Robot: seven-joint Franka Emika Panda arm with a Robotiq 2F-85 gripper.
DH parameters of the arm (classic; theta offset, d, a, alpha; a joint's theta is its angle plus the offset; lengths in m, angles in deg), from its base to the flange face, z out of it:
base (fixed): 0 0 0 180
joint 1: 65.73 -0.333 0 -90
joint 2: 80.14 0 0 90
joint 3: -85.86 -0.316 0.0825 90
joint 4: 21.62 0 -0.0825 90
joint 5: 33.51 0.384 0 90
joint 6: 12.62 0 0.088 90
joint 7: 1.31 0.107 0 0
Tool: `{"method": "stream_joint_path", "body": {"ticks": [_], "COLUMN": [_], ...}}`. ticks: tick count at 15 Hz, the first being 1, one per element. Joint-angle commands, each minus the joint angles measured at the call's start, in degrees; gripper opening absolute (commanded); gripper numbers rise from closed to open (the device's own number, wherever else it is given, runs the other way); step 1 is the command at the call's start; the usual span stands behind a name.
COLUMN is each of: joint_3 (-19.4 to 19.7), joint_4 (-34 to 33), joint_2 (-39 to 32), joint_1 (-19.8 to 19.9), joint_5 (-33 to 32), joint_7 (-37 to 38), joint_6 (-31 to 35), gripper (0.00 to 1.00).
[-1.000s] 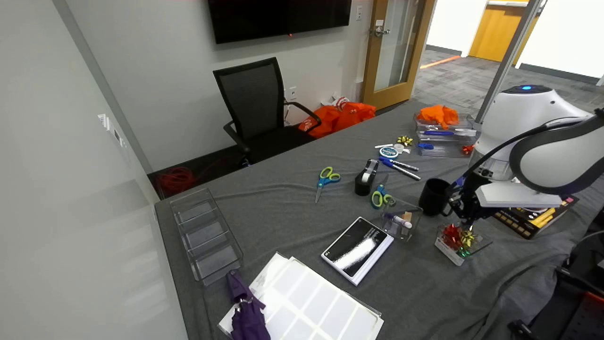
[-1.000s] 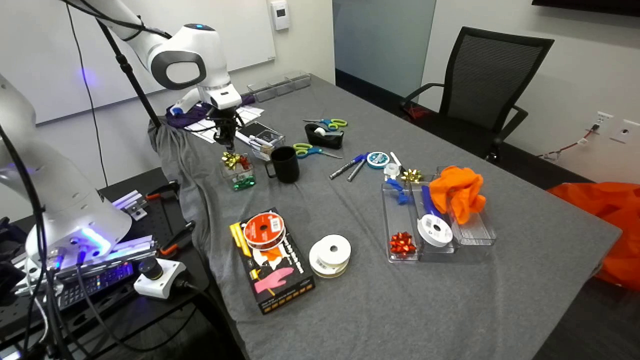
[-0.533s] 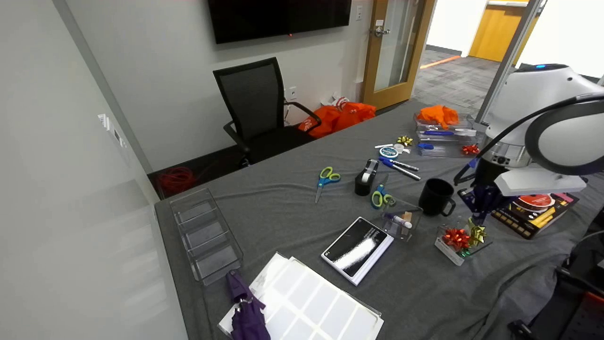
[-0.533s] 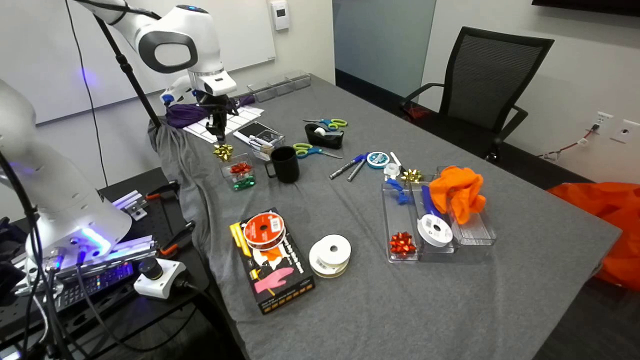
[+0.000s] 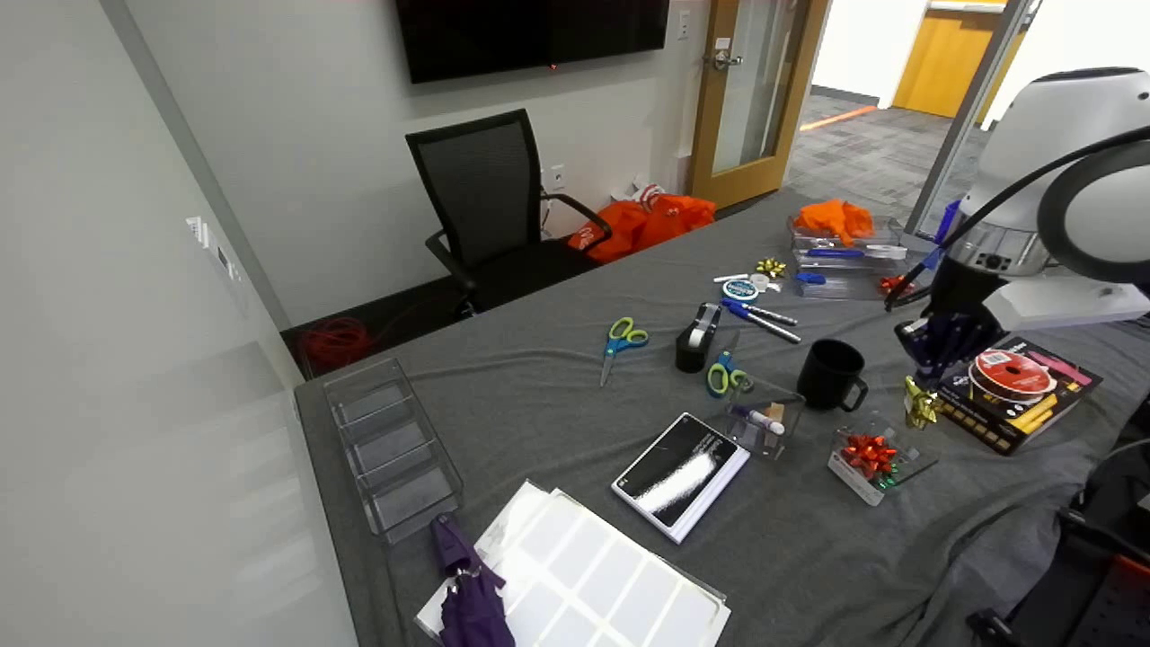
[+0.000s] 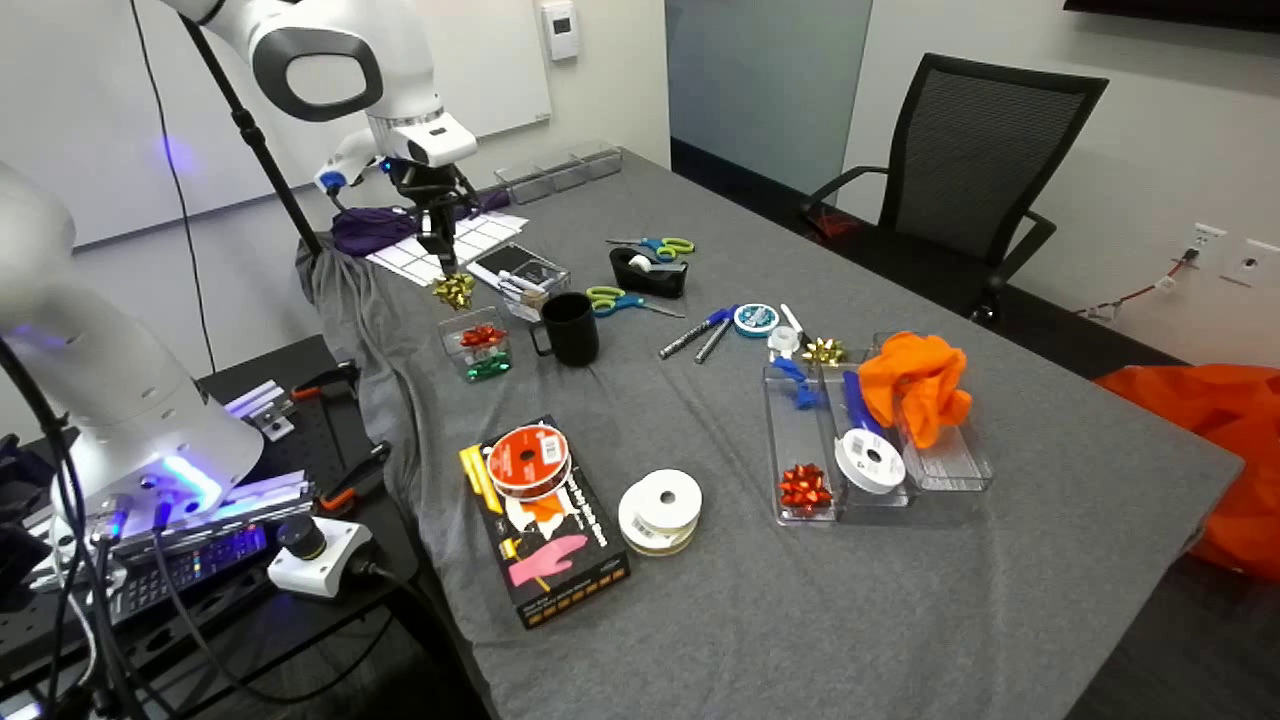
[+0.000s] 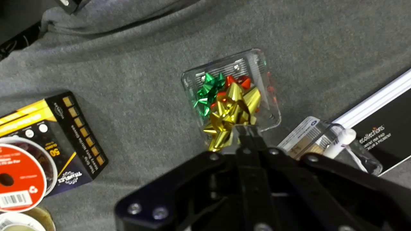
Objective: Take the bow out of the plastic container and put it into another container on the right
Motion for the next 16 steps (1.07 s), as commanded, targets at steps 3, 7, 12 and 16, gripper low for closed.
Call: {"method": "stream_joint_path", "body": {"ticks": [3,7,12,16], "joint_3": [2.08,3.73,3.88,4.84], "joint_4": [-2.60,-7.04,-12.25,-17.99], "joint_2": [0.76,-1.36,-6.89,-13.18], "joint_1": [5.82,8.63,11.63,12.41], "joint_5": [-9.19,-16.81,-31.68,-48.11], "joint_7": [-7.36,-12.53,-15.30,-12.97], "joint_6": [1.62,4.46,12.43,15.69], "gripper": [0.00,0.00,0.00,0.00]}}
